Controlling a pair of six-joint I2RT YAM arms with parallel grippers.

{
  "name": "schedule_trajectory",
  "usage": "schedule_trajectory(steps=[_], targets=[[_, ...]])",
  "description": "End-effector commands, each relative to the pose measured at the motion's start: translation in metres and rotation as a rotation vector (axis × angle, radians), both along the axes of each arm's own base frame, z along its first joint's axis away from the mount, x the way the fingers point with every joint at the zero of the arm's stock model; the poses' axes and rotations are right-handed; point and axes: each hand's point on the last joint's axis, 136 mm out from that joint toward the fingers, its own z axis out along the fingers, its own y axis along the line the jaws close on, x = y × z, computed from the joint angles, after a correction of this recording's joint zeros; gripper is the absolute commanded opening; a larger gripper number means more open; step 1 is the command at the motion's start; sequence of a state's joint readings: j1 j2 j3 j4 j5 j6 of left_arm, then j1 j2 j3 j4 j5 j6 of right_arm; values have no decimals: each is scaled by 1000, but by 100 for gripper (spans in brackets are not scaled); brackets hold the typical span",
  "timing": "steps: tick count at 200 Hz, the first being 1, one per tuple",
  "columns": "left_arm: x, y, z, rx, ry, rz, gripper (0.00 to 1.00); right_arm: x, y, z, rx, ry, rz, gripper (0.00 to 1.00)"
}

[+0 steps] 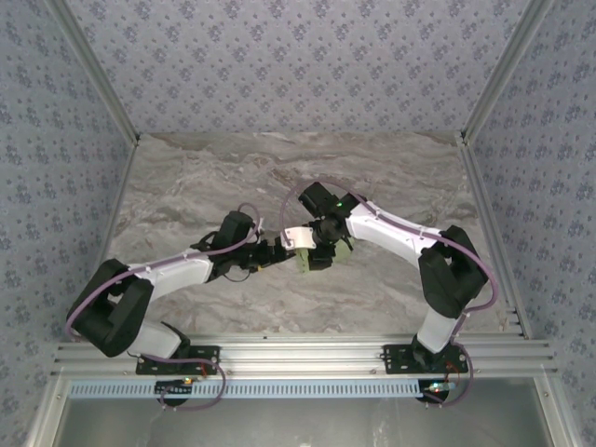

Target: Fold the paper box

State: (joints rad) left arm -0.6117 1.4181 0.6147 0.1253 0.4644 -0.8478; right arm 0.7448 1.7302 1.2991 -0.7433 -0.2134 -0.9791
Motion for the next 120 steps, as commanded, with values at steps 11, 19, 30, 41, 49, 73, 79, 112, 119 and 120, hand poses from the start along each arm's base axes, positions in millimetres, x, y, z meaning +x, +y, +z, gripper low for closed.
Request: schedule_trajectory(steps=[11,19,30,41,49,73,79,112,119,120], targets=[[10,-15,24,-55,-62,-25,99,-4,0,2,-8,59,-18,53],[10,-14,25,-46,-65,-31,99,-4,0,3,-4,63,-21,52],[12,-10,27,-39,-85,-31,99,-3,2,3,0,64,-25,52],[13,-5,34,-35,-144,-46,99,-2,2,4,0,68,-36,51],[16,2,37,-13,-204,-48,99,0,2,4,2,72,-51,52],[33,31,51,61,-426,28,99,4,4,12,48,103,-94,61],[36,35,55,65,-485,44,99,5,5,15,62,114,-111,63],[41,39,61,91,-477,72,99,13,7,62,229,121,-228,70],[39,36,60,82,-448,56,99,14,6,75,273,119,-254,70],[39,35,61,78,-445,51,99,14,6,76,278,120,-259,70]])
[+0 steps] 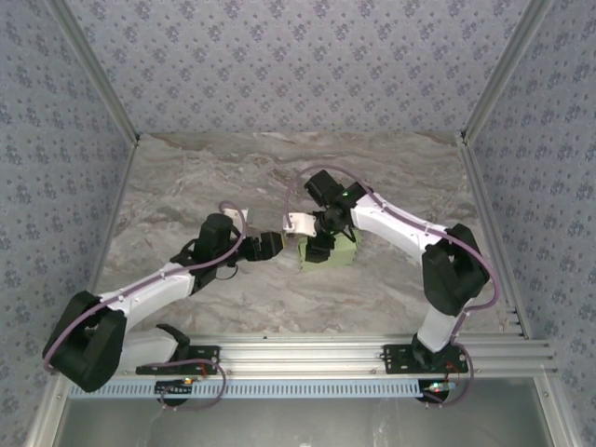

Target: Fold the paper box

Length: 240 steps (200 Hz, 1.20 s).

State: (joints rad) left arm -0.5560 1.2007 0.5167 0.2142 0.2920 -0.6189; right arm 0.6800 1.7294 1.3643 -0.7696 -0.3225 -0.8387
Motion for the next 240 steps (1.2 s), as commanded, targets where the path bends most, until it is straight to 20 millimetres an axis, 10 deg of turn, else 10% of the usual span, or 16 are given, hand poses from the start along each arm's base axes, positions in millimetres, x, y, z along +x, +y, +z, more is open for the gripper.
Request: schedule_trajectory(steps=[1,40,88,131,240], targets=[[11,-5,18,11,-47,-14,99,0,3,53,166,19,-111,70],[-20,-35,29,38,11,-154,99,29,-39,124,481,-13,-539,71],[-27,-50,38,214,5,-176,95,23,-147,90,545,278,-1226,56],[-25,-57,35,374,-27,-163,79,-10,-133,60,548,523,-1137,49],[-20,-89,22,451,11,-139,56,-2,-133,32,386,425,-1147,39]])
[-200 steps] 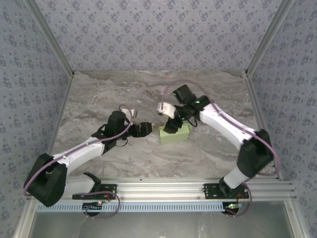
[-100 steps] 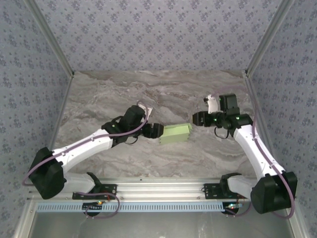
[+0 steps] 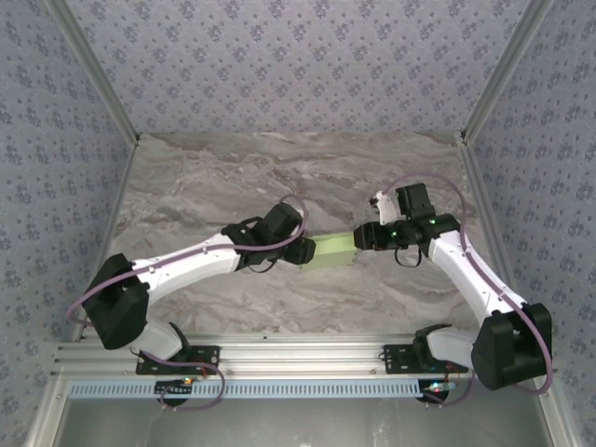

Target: Fold the paper box

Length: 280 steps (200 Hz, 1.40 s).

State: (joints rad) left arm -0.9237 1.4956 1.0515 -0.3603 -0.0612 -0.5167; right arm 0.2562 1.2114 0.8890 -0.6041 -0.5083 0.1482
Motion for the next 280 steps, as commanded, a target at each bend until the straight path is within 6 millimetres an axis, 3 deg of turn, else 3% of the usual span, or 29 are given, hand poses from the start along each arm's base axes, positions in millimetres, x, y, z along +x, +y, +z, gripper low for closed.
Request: schedule_trajectory(steps=[1,80,147,211,280], targets=[[4,-5,13,4,-21,19,56,3,1,2,-29,-3,2,39],[7,-9,0,49,9,26,42,4,3,-7,-158,-31,24,35],[10,-7,1,71,3,48,31,6,11,-4,-252,-70,40,16],[13,-7,4,92,14,71,22,3,8,-10,-315,-73,36,11],[6,-32,-10,-17,134,80,16,1,4,-18,-344,-65,39,4]])
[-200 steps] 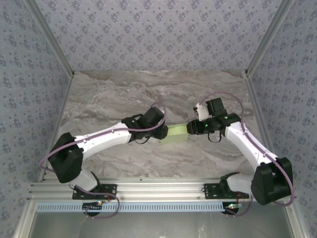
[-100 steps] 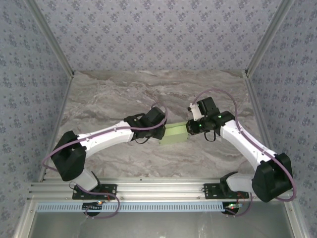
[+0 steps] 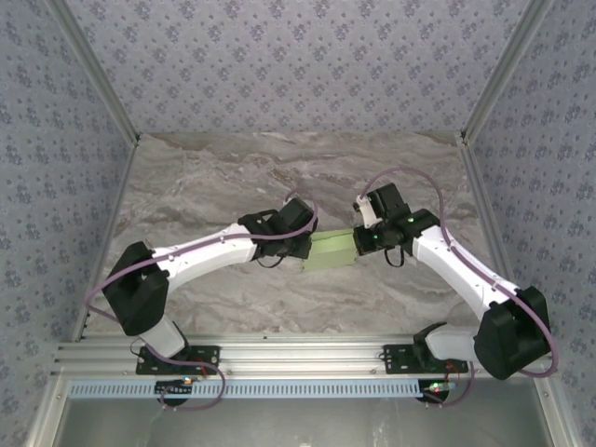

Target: Fold the paper box

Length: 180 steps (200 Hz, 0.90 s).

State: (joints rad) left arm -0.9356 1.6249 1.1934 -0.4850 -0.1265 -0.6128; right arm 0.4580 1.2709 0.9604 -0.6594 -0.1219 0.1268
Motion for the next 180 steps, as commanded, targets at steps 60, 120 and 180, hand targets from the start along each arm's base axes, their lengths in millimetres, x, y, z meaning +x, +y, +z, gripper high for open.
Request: schedule_trajectory(steps=[60,120,180], targets=[[-3,-19,11,-66,47,5,53,-6,-1,-2,-20,15,7,2],[2,6,19,14,-8,53,68,-6,-3,1,-18,2,-16,0],[1,15,33,-50,-26,95,68,-7,-3,0,-12,7,-32,0]])
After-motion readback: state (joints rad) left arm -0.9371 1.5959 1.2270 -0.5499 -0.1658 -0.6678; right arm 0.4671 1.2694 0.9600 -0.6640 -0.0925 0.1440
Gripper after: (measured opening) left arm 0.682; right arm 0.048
